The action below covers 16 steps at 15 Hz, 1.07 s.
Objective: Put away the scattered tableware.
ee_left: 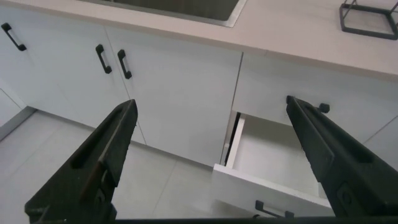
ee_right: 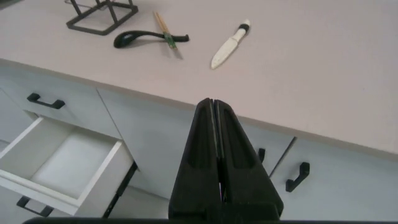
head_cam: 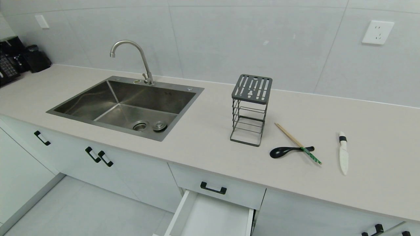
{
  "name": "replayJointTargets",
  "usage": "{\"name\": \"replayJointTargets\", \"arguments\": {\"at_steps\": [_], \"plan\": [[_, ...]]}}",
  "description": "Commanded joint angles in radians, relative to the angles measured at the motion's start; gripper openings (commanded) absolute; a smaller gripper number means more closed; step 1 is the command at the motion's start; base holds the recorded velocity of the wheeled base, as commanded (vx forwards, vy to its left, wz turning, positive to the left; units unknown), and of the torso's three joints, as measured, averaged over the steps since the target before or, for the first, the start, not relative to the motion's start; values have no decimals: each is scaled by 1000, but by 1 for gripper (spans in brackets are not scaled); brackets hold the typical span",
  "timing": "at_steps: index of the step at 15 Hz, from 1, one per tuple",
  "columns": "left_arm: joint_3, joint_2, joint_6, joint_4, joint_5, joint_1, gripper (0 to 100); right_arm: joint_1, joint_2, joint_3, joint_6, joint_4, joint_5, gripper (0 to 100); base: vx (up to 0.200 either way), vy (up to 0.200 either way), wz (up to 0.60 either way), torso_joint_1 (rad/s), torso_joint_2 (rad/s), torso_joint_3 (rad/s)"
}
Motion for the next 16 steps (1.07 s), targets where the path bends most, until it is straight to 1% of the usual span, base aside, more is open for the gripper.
{"name": "replayJointTargets", "arguments": {"at_steps": [1,3,6,8,9,10,11,12,13,16], "plan": [[0,2,0,1,0,0,100,0,1,0,0,0,1,100,0,0,0,281,-530,-266],[0,2,0,1,0,0,100,0,1,0,3,0,0,100,0,0,0,224,-442,-215],[0,2,0,1,0,0,100,0,1,0,0,-8,16,100,0,0,0,47,-106,-44],[0,2,0,1,0,0,100,0,1,0,-3,-92,30,100,0,0,0,0,0,0],[0,2,0,1,0,0,100,2,3,0,-53,-198,41,100,0,0,0,0,0,0],[0,2,0,1,0,0,100,9,33,-18,-53,-204,67,100,0,0,0,0,0,0],[0,2,0,1,0,0,100,31,109,-66,-51,-201,125,100,0,0,0,0,0,0],[0,2,0,1,0,0,100,54,231,-127,-46,-201,191,100,0,0,0,0,0,0],[0,2,0,1,0,0,100,69,366,-187,-45,-202,220,100,0,0,0,0,0,0],[0,2,0,1,-1,0,100,84,758,-354,-56,-216,251,100,0,0,0,0,0,0]]}}
